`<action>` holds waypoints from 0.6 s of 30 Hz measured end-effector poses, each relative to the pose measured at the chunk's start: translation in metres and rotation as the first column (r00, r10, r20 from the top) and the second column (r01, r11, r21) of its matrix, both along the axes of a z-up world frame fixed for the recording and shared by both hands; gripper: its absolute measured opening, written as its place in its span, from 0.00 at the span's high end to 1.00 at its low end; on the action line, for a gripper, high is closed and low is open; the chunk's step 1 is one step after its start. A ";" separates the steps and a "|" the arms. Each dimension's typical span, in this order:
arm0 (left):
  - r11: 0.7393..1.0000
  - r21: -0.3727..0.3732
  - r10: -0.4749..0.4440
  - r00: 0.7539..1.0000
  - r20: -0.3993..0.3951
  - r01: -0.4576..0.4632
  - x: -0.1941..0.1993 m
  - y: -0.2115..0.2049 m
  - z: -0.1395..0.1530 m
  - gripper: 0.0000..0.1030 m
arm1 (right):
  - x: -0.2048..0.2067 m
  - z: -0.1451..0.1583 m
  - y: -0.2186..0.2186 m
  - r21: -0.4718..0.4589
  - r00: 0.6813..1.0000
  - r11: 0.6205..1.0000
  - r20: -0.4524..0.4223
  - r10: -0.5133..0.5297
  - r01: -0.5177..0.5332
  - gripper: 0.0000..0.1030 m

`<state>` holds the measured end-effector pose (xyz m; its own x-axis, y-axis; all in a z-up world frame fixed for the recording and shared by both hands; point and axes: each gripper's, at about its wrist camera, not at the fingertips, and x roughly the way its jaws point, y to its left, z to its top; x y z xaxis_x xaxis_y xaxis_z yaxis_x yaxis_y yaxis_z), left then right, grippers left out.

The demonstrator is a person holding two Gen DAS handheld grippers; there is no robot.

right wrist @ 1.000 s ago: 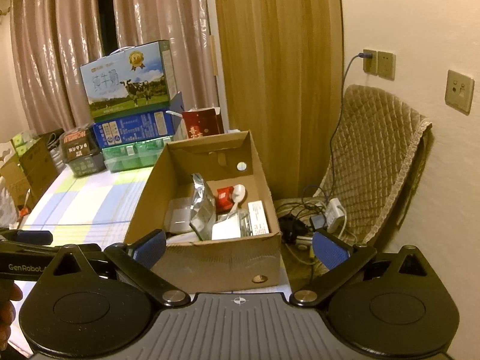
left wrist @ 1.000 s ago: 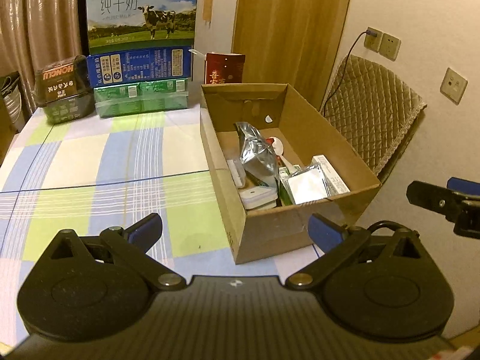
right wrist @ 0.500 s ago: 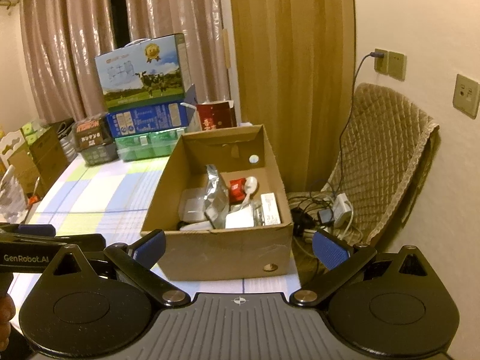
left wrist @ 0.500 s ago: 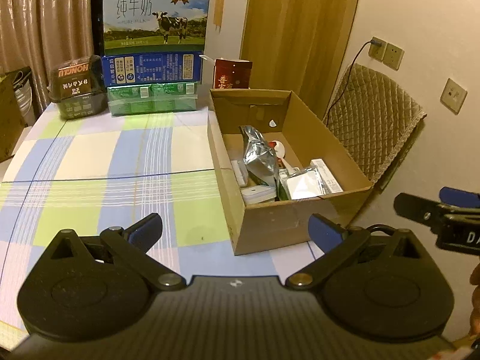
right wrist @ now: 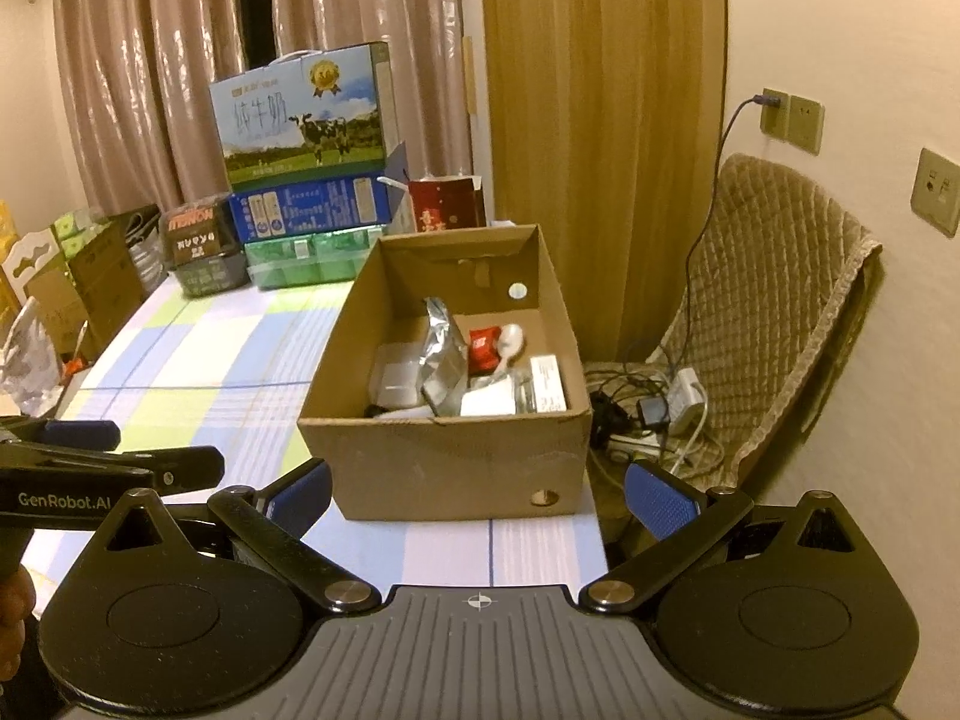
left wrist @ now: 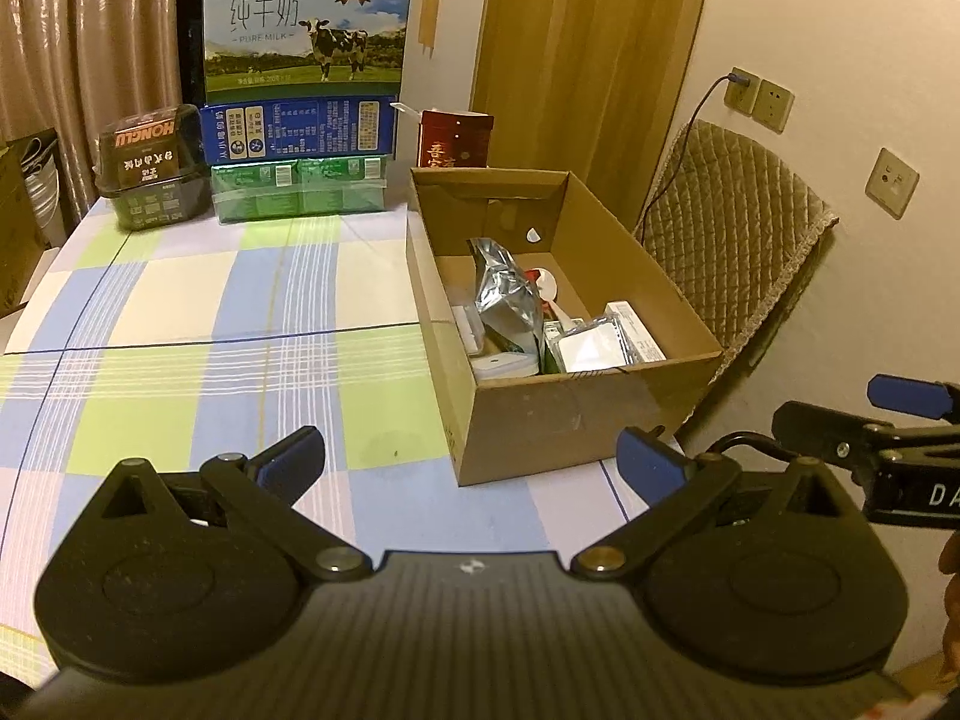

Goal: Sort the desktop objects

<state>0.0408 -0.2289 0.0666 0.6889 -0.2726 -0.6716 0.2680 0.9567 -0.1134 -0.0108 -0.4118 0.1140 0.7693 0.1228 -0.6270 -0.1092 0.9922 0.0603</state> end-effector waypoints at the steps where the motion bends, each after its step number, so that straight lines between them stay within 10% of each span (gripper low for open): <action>1: 1.000 0.001 -0.002 1.000 0.000 0.002 -0.001 0.000 0.000 0.01 | -0.001 -0.001 0.001 -0.001 1.000 1.000 -0.004 0.002 -0.002 0.02; 18: 1.000 0.005 -0.008 1.000 -0.002 0.008 -0.006 -0.002 -0.001 0.01 | -0.002 -0.008 0.005 -0.008 1.000 1.000 -0.024 0.008 -0.009 0.02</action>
